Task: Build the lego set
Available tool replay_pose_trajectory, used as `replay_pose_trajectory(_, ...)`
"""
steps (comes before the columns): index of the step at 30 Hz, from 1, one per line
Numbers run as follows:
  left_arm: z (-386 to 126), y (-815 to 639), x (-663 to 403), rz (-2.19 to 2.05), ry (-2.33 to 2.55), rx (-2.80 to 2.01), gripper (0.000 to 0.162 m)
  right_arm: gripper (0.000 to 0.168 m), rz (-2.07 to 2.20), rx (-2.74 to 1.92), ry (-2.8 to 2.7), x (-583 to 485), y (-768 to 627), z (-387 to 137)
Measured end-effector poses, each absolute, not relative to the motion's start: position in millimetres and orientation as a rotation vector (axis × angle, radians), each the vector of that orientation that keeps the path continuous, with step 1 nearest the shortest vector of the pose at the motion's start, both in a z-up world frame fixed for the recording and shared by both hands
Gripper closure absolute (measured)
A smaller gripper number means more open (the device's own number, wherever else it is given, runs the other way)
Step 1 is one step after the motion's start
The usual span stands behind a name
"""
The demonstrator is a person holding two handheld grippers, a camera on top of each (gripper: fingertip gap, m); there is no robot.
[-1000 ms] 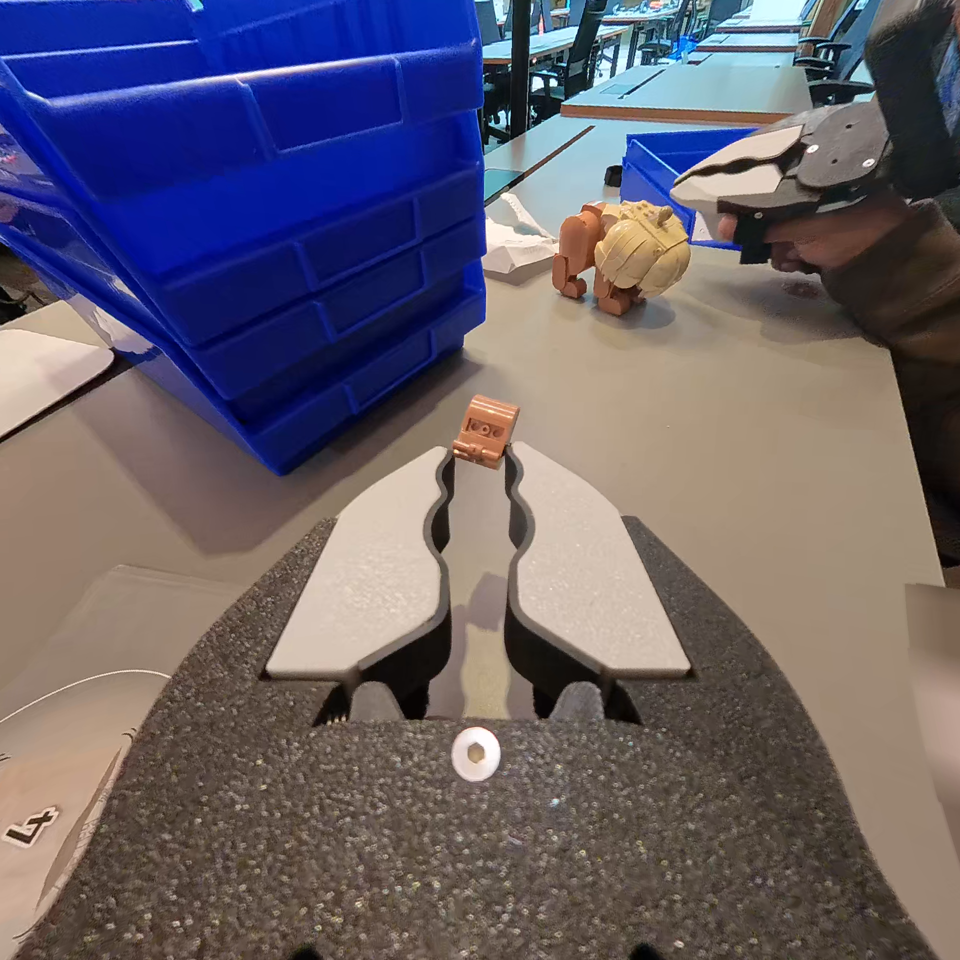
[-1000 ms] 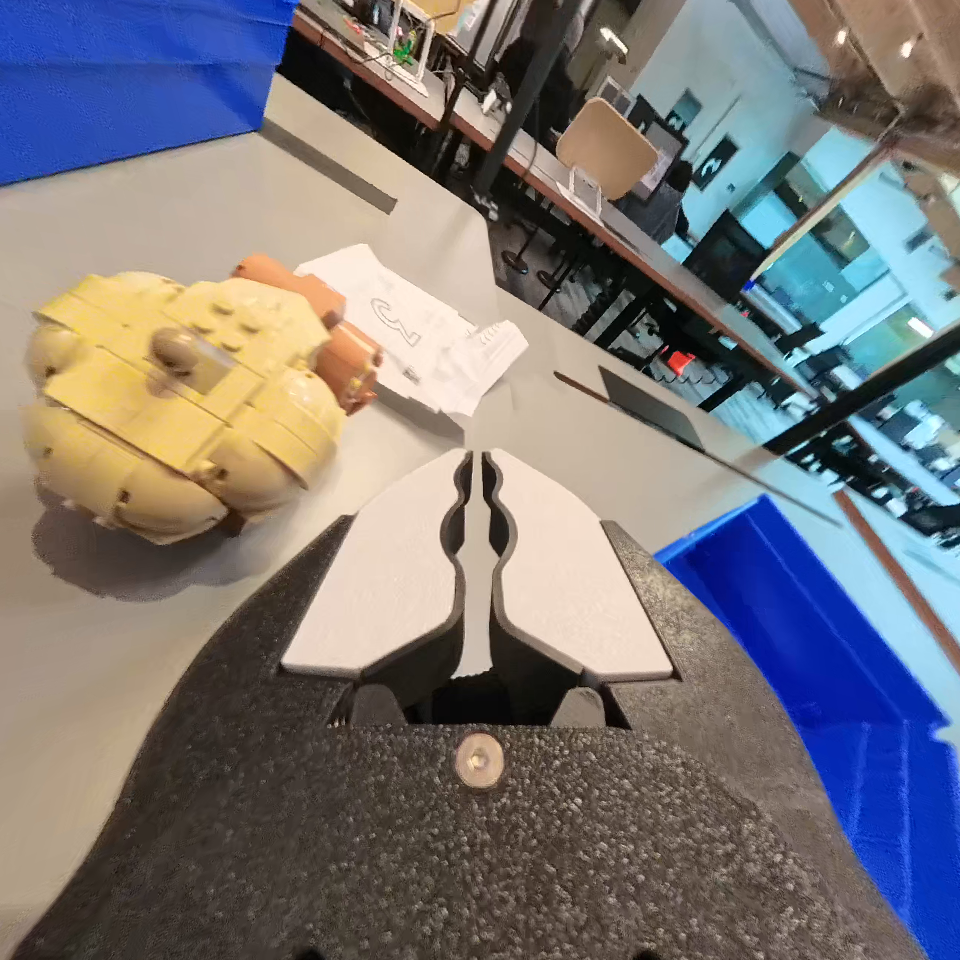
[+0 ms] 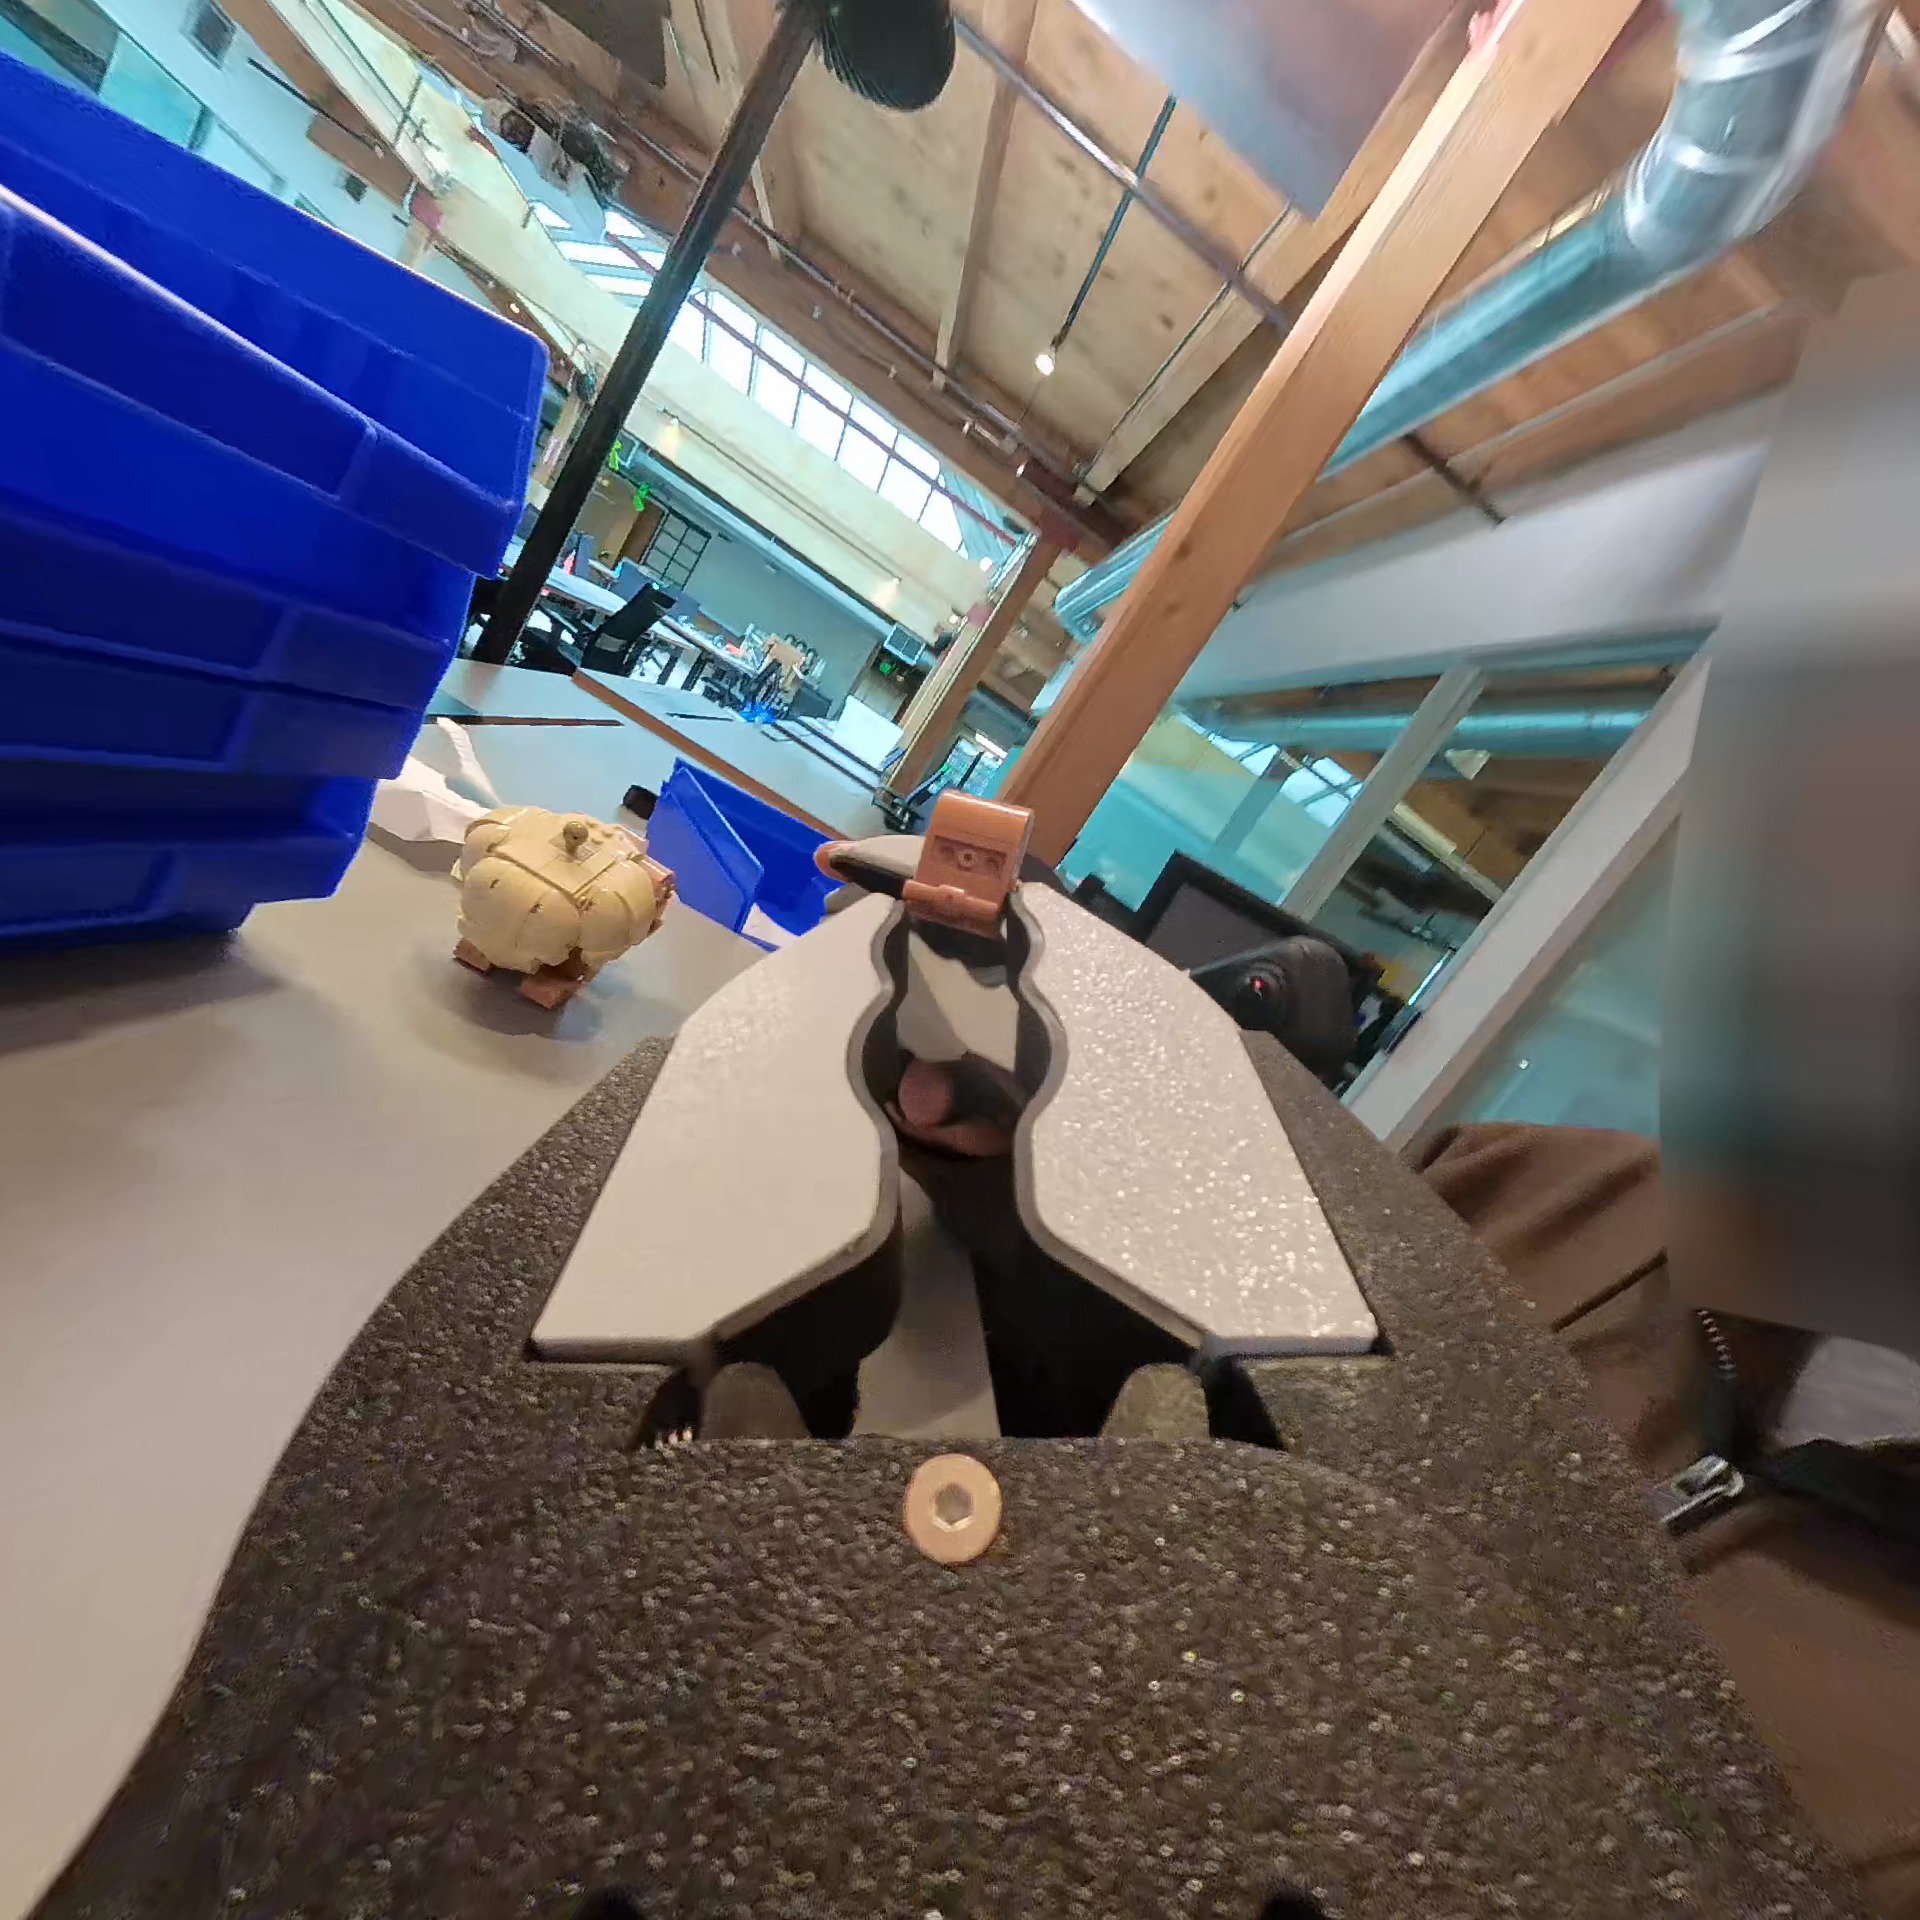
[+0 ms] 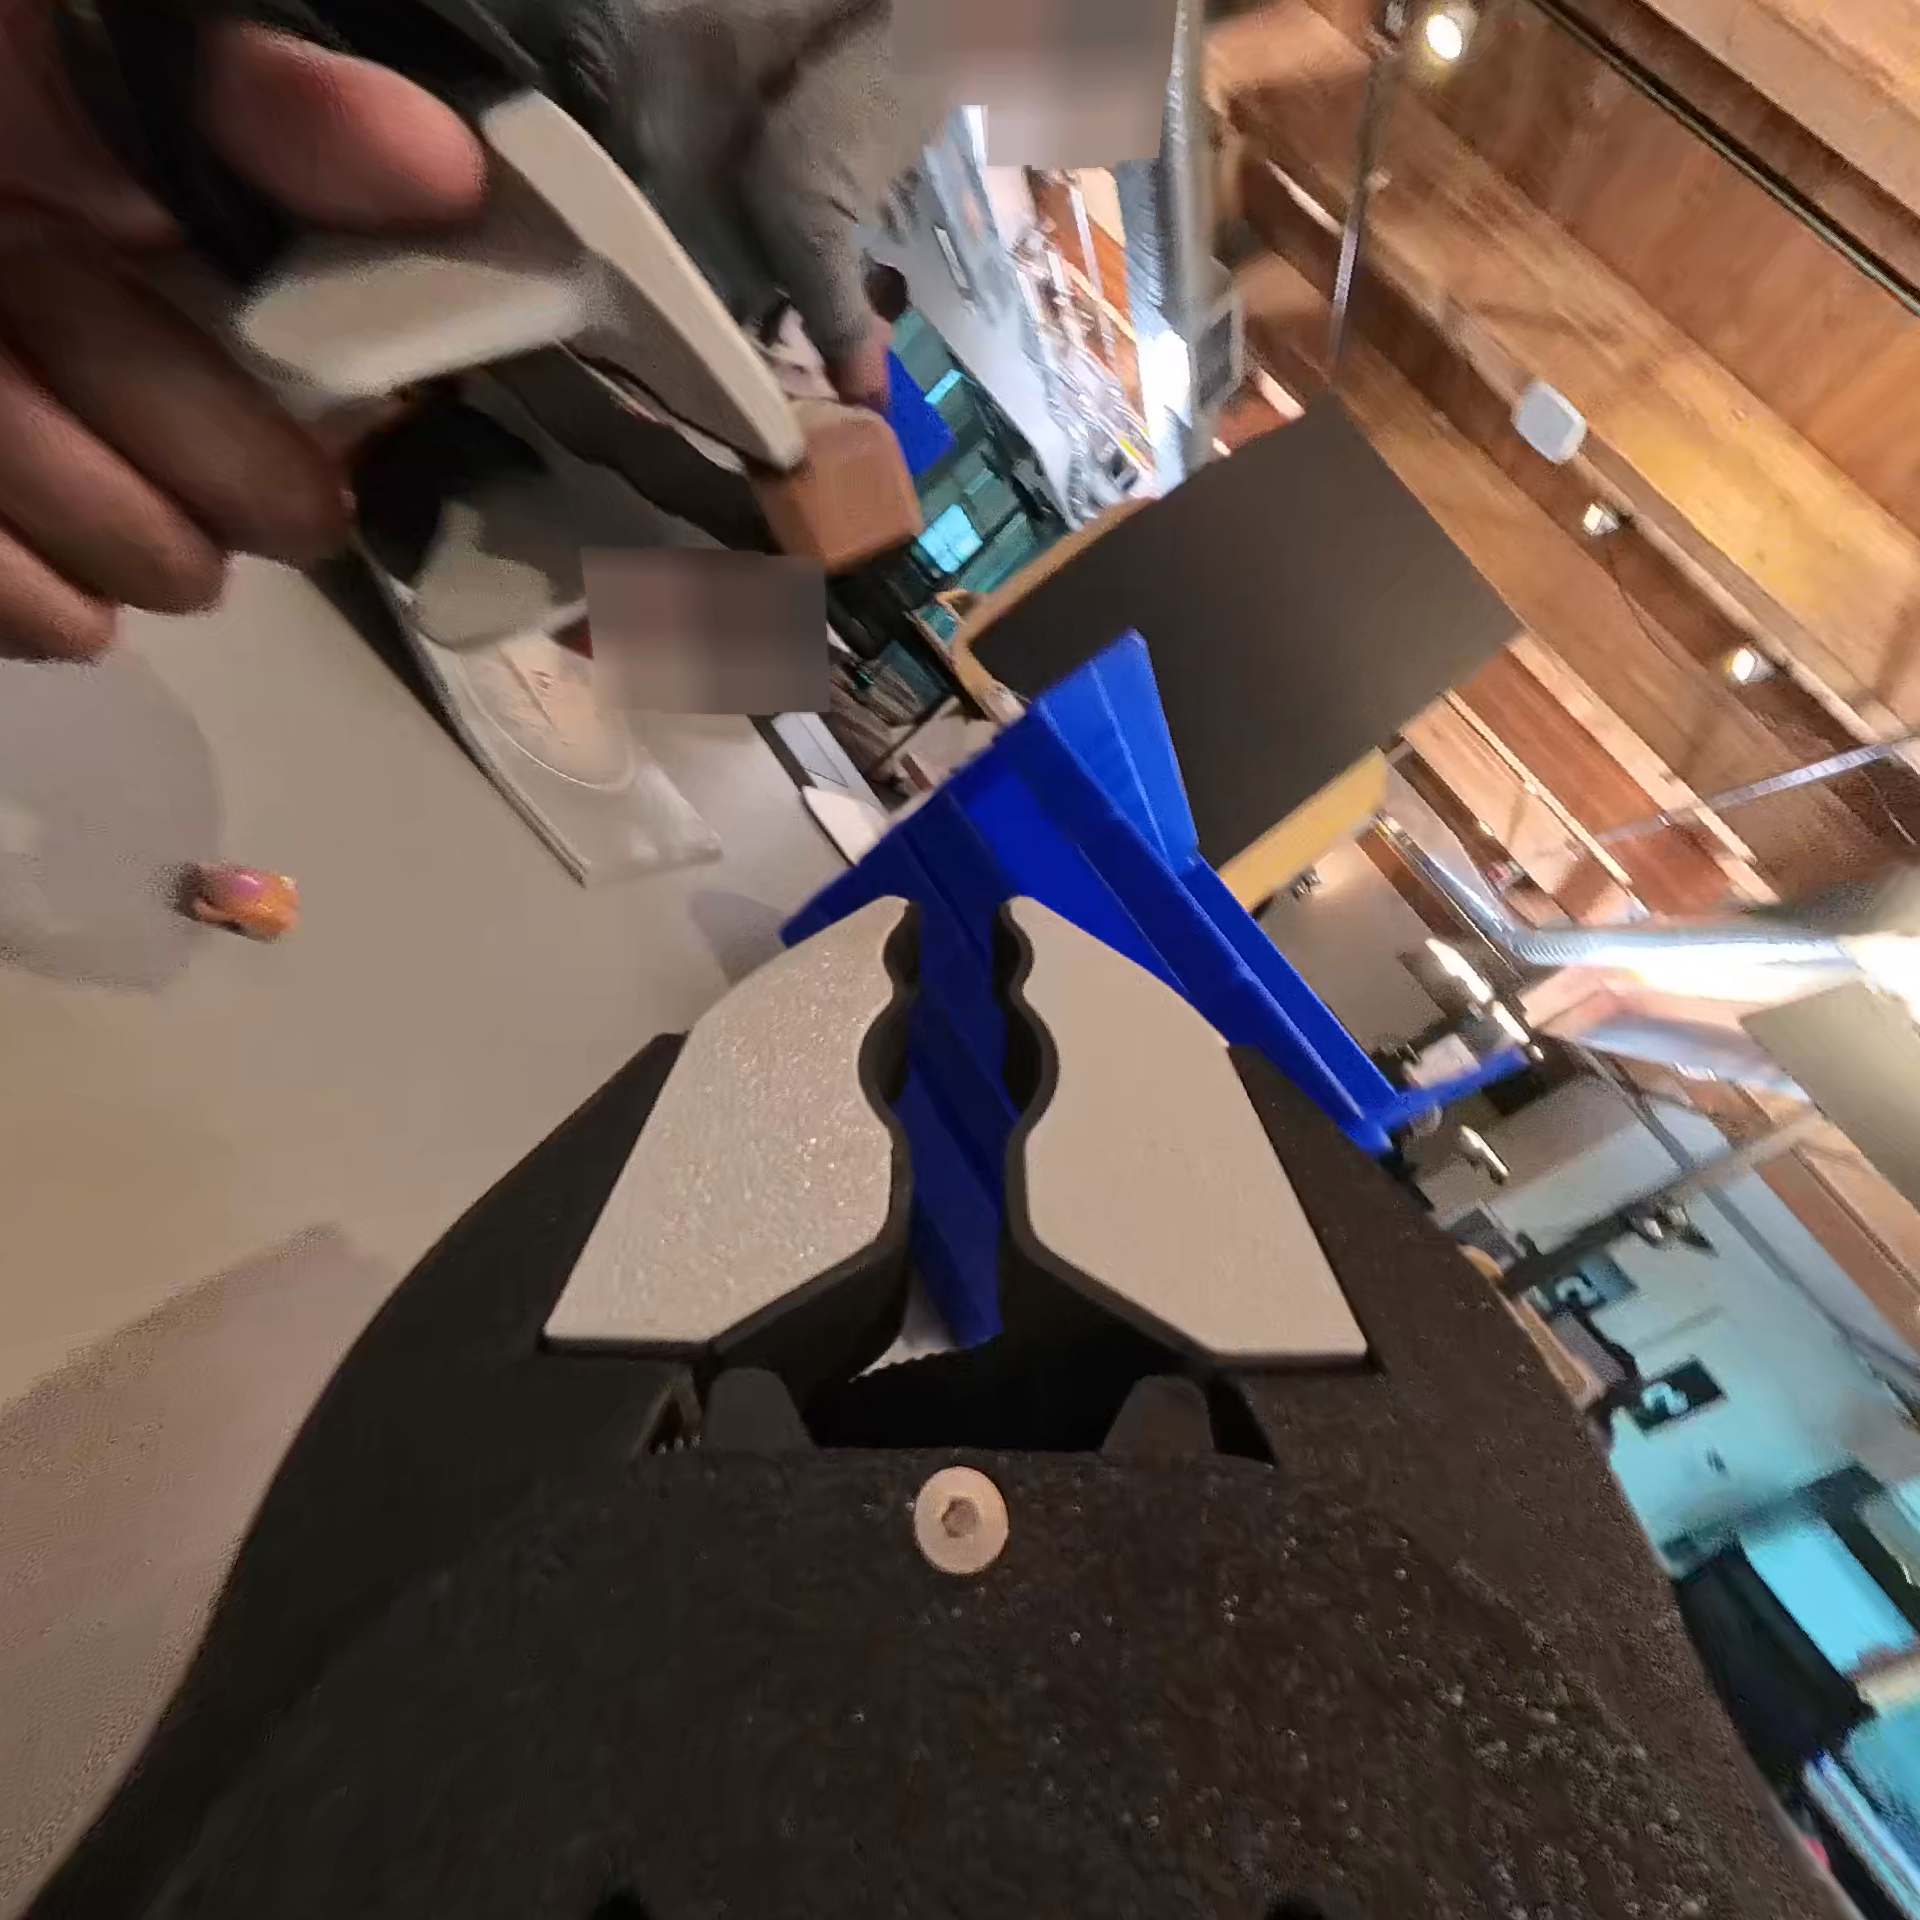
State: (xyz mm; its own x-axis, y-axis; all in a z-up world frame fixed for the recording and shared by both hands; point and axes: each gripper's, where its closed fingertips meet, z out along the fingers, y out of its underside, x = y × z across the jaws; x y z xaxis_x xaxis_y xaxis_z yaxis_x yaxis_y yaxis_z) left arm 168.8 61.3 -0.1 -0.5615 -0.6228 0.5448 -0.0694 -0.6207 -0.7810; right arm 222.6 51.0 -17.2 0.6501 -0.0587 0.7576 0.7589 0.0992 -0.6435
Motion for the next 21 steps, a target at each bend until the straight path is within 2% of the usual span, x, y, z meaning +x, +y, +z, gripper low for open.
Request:
replay_pose_trajectory(7,4,87,166,-2.21,0.998,-1.311,0.145,0.147,-0.651,-1.323,-0.885,188,92,-12)
replay_pose_trajectory(15,4,106,169,-1.815,1.103,-1.224,0.145,0.142,0.198,-1.462,-0.69,180,105,-6)
replay_pose_trajectory(21,11,75,148,-1.628,1.171,-1.024,0.145,0.141,0.563,-1.342,-0.576,153,67,17)
